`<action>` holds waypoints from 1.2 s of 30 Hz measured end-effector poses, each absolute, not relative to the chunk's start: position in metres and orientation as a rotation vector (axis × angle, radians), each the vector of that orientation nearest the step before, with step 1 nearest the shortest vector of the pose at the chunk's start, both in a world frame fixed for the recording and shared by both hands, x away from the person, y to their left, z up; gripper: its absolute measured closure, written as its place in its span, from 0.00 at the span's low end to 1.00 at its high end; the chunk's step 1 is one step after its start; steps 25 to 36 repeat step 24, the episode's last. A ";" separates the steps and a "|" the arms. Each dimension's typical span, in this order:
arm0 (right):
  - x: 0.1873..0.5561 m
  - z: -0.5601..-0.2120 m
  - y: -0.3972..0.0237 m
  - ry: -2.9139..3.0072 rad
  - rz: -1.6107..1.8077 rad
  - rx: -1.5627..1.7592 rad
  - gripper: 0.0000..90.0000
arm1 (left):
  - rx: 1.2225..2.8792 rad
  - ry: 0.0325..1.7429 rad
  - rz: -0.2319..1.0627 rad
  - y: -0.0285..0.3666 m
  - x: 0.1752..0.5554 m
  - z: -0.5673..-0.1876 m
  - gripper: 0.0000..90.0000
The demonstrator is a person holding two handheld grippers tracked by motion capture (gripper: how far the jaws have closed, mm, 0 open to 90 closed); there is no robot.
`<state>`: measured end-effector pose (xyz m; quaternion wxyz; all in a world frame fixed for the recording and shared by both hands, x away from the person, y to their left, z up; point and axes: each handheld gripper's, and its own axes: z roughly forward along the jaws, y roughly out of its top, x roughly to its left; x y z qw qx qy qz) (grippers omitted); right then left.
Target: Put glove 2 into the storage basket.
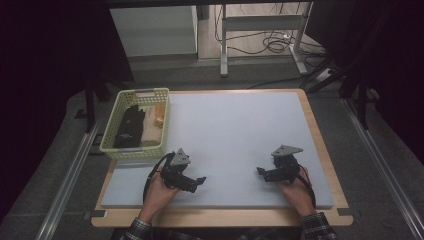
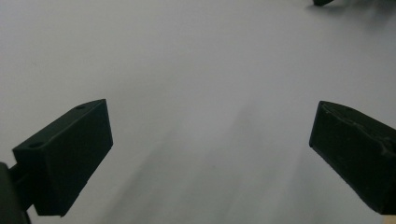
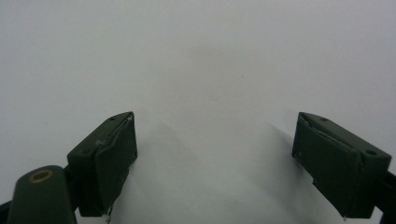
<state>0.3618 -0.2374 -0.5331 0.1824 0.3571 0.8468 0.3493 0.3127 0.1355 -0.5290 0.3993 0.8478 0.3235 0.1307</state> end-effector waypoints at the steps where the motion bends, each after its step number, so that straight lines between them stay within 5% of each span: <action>1: 0.362 -0.533 -0.237 2.390 0.986 1.008 0.15 | 2.145 0.819 0.331 0.135 0.313 -0.529 0.00; 36: 0.361 -0.533 -0.237 2.388 0.986 1.006 0.15 | 2.235 0.880 0.304 0.135 0.318 -0.549 0.00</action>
